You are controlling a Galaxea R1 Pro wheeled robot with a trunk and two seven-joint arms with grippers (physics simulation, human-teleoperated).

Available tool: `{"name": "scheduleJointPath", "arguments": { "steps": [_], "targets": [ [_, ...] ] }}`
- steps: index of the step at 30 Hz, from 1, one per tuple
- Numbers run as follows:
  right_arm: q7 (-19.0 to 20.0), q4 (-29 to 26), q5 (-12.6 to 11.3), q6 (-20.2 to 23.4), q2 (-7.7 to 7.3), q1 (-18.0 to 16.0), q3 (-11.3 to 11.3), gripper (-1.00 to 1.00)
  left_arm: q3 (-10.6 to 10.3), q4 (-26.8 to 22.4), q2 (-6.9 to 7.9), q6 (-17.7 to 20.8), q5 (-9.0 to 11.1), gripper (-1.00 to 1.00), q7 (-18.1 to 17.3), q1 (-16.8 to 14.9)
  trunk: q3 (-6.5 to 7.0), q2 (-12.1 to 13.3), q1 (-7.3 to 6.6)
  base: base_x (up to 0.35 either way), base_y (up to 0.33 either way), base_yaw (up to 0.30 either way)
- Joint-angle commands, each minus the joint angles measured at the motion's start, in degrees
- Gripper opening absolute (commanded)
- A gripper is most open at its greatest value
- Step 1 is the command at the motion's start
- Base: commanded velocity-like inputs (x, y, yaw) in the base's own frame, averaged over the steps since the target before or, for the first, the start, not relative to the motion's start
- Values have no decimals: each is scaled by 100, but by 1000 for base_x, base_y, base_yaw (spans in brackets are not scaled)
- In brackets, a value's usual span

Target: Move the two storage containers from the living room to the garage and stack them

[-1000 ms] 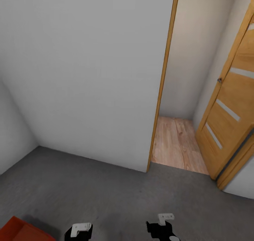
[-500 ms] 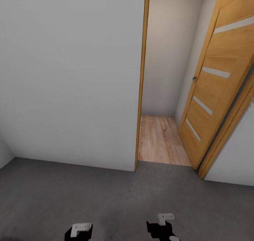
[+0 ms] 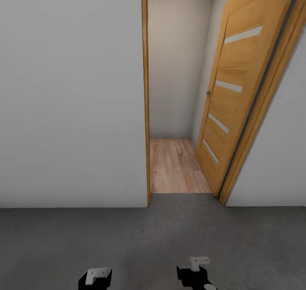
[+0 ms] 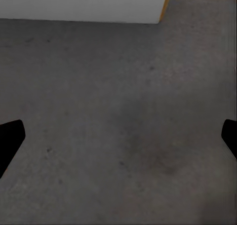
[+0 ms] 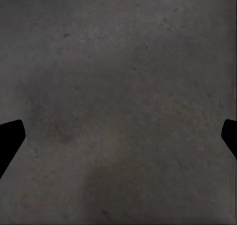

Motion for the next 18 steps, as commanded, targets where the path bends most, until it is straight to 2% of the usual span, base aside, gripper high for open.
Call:
{"name": "scheduleJointPath", "arguments": {
  "steps": [1,18],
  "targets": [
    [-9,9,2,-19,1,-7,8,100,13,-4,-2,-17,4,100,-11,-2,-3,-3,0,0,0,-299],
    [-9,9,4,-19,1,-9,8,100,2,-46,14,-17,0,100,-10,-2,42,-3,0,0,0,-298]
  ]
}}
